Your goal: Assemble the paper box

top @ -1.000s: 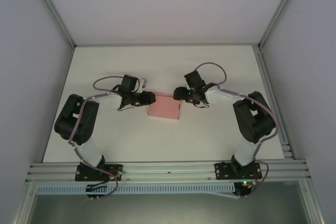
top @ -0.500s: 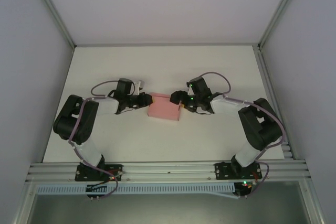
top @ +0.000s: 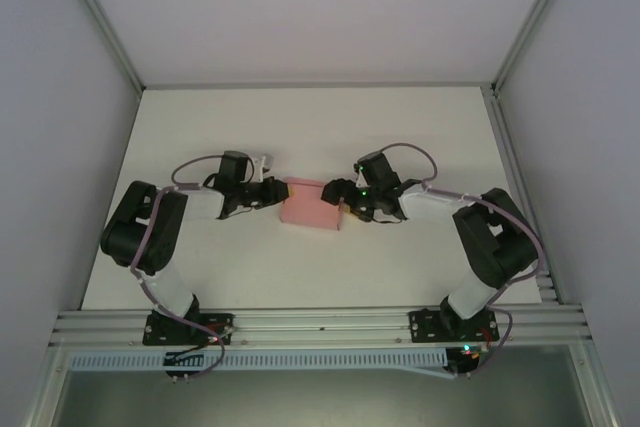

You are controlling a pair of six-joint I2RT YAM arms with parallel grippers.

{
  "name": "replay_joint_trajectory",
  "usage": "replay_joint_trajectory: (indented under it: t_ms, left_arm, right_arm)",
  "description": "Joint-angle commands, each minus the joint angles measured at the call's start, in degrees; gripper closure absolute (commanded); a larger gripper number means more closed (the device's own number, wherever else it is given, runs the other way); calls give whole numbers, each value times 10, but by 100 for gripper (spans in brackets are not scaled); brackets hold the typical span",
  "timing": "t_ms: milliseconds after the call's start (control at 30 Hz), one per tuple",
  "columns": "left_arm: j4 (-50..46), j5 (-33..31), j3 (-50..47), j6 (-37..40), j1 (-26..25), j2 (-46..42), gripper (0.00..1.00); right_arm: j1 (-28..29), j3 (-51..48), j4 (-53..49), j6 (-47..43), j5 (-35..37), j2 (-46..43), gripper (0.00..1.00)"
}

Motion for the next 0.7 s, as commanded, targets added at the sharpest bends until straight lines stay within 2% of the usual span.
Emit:
replay_joint_trajectory:
  t_ms: [0,200,333,433,533,667]
  left_arm:
    - [-97,-34,-33,4,5,37,88]
    - [-96,-34,-33,10,11,41,89]
    - [-83,-18,-36,19,12,36,88]
    - [-64,3,-38,29,11,22,83]
    - [-59,7,-32,33,12,5,80]
    - [-52,10,-16,43,12,-34,72]
  right_arm:
    - [7,-6,27,22,-14,27,16]
    - [6,-13,30,18,2,20,16]
    - [4,-18,105,-2,-24,32,21]
    - [1,-27,188,-4,-53,43,28]
    - [-3,-37,246,-12,-80,35,42]
    - [-3,-46,235,-87,-72,-15,57]
